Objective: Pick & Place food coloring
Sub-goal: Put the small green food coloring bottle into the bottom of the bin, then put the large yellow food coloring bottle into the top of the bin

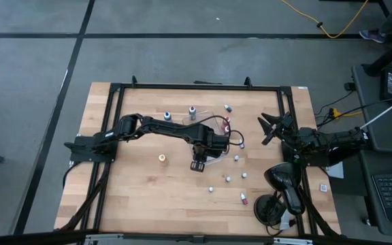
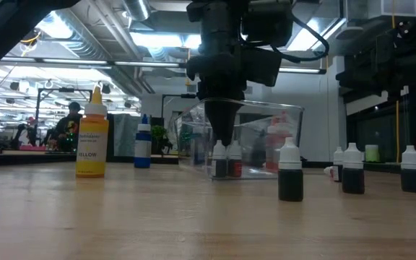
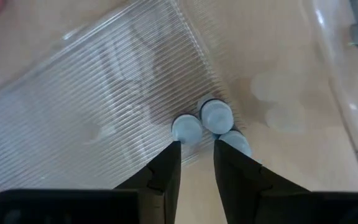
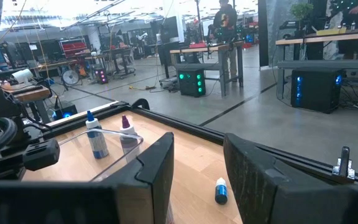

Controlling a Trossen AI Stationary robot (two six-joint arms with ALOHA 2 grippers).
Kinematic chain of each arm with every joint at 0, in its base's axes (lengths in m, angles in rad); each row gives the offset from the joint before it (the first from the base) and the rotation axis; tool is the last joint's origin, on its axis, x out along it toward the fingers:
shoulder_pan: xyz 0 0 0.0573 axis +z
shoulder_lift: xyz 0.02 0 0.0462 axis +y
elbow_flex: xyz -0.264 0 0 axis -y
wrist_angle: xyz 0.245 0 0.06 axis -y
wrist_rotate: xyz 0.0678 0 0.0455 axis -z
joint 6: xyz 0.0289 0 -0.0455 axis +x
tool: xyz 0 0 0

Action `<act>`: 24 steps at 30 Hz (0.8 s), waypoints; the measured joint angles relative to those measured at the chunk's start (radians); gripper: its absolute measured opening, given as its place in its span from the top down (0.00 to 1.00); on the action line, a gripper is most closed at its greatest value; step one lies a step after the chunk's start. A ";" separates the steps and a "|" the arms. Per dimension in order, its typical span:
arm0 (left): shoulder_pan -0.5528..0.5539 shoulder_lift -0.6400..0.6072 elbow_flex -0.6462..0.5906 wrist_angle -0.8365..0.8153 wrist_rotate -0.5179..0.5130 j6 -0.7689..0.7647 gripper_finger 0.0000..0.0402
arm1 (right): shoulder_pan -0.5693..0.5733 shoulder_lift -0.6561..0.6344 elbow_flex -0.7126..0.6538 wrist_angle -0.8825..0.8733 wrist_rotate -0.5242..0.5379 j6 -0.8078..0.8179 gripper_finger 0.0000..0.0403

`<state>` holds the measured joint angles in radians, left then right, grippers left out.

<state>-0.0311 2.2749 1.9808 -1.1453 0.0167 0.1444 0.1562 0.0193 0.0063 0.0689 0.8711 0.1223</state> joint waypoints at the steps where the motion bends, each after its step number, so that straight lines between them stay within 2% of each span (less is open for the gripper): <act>1: 0.000 0.000 0.000 -0.004 0.006 0.000 0.77 | 0.000 0.000 0.000 0.000 0.000 0.000 0.65; 6: 0.000 0.000 0.000 -0.018 0.001 -0.001 0.77 | 0.000 0.000 0.000 0.000 0.000 0.000 0.65; 11: 0.001 0.000 0.000 -0.020 -0.068 -0.025 0.77 | 0.000 0.000 0.000 0.000 0.000 0.000 0.65; 14: 0.002 -0.004 0.000 -0.026 -0.074 -0.026 0.75 | 0.000 0.000 0.000 0.000 0.000 0.000 0.65; 20: 0.010 -0.036 0.003 -0.026 -0.078 -0.053 0.67 | 0.000 0.000 0.000 0.000 0.000 0.000 0.65; 24: 0.020 -0.090 0.005 -0.023 -0.101 -0.096 0.58 | 0.000 0.000 0.000 0.000 0.000 0.000 0.65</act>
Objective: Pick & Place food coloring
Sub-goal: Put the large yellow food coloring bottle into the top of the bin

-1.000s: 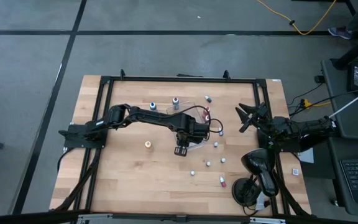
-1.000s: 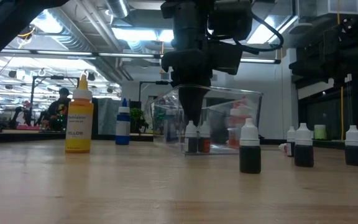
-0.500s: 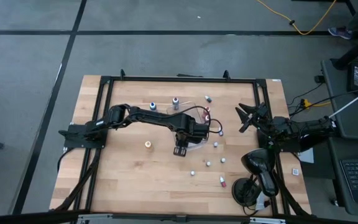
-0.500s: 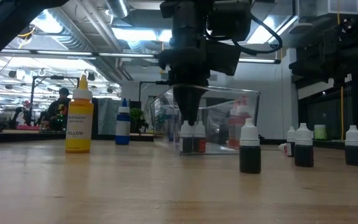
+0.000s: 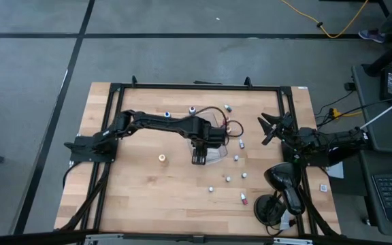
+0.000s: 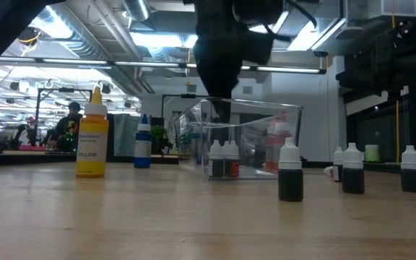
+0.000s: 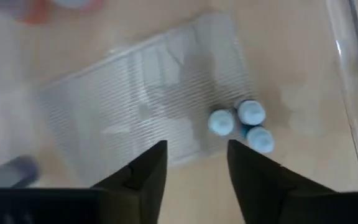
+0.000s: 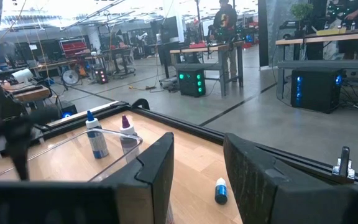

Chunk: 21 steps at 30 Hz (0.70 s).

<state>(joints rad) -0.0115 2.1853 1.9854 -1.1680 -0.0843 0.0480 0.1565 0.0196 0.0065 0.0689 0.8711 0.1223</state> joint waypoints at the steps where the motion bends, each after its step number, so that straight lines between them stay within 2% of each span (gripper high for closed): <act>1: 0.000 -0.013 0.001 -0.001 -0.016 -0.012 0.55 | 0.000 0.000 0.000 0.000 0.000 0.000 0.65; 6: 0.000 -0.090 0.001 -0.085 -0.055 -0.106 0.39 | 0.000 0.000 0.000 0.000 0.000 0.000 0.65; 11: 0.000 -0.157 0.001 -0.288 -0.045 -0.291 0.26 | 0.000 0.000 0.000 0.000 0.000 0.000 0.65; 15: -0.017 -0.203 -0.014 -0.391 0.005 -0.409 0.24 | 0.000 0.000 0.000 0.000 0.000 0.000 0.65; 21: -0.057 -0.323 -0.215 -0.288 0.033 -0.509 0.24 | 0.000 0.000 0.000 0.000 0.000 0.000 0.65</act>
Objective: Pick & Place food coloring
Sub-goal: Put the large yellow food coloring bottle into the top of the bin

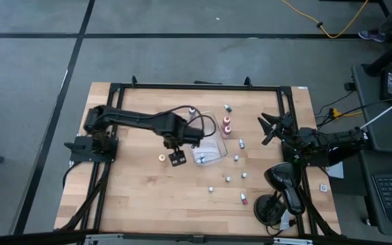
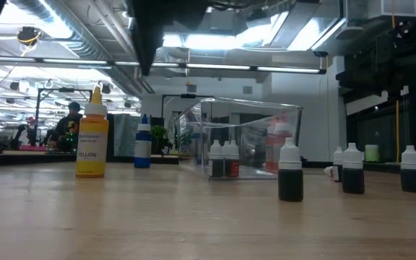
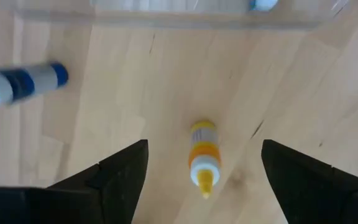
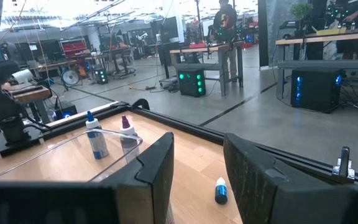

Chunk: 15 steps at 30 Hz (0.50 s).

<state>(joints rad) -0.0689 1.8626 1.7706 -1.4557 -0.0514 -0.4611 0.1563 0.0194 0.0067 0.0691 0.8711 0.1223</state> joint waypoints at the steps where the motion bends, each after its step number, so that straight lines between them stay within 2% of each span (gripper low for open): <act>1: -0.004 -0.023 -0.037 0.022 -0.001 -0.018 0.24 | 0.000 0.000 0.000 -0.001 0.000 0.000 0.65; 9: -0.032 -0.123 -0.283 0.167 -0.002 -0.112 0.24 | 0.000 0.000 0.000 0.000 0.000 0.000 0.65; 15: -0.052 -0.122 -0.380 0.226 0.013 -0.153 0.24 | 0.000 0.000 0.000 0.000 0.000 0.000 0.65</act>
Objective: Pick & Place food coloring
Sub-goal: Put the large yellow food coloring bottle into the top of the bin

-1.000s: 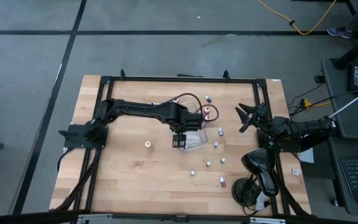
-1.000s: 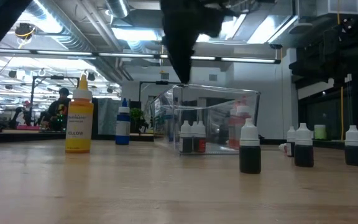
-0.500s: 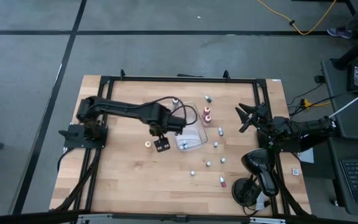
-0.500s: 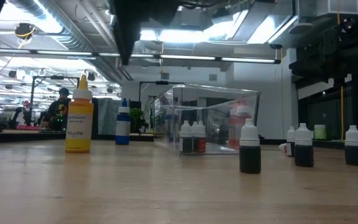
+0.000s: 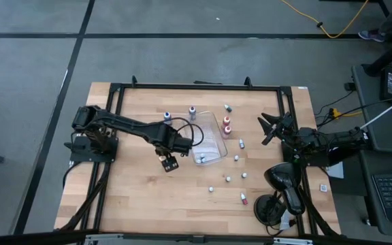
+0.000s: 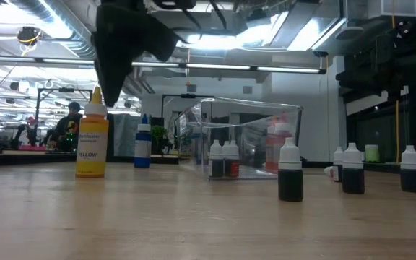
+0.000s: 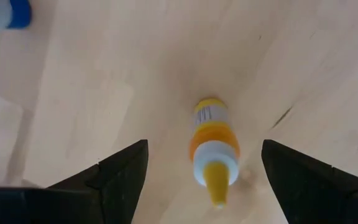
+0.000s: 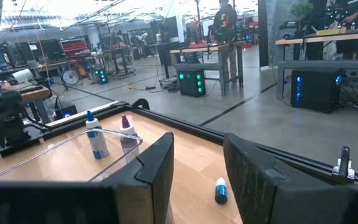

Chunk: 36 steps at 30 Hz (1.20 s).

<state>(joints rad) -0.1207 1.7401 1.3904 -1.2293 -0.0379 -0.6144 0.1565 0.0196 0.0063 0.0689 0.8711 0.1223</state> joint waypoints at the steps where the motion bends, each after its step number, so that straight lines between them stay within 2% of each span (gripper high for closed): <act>1: -0.005 0.000 -0.011 0.009 0.007 -0.006 0.24 | 0.000 0.000 0.000 0.000 0.000 0.000 0.65; 14: -0.048 0.000 -0.060 0.048 -0.006 -0.046 0.26 | 0.000 0.000 0.000 0.000 0.000 0.000 0.65; 30: -0.042 0.001 -0.060 0.043 0.051 -0.055 0.67 | 0.000 0.000 0.000 0.000 0.000 0.000 0.65; 33: -0.037 0.001 -0.060 0.043 0.066 -0.054 0.72 | 0.000 0.000 0.000 0.000 0.000 0.000 0.65; 36: -0.029 -0.005 -0.060 0.037 0.066 -0.053 0.72 | 0.000 0.000 0.000 0.000 0.000 0.000 0.65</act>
<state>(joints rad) -0.1495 1.7349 1.3304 -1.1919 0.0286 -0.6678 0.1565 0.0196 0.0063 0.0689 0.8711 0.1223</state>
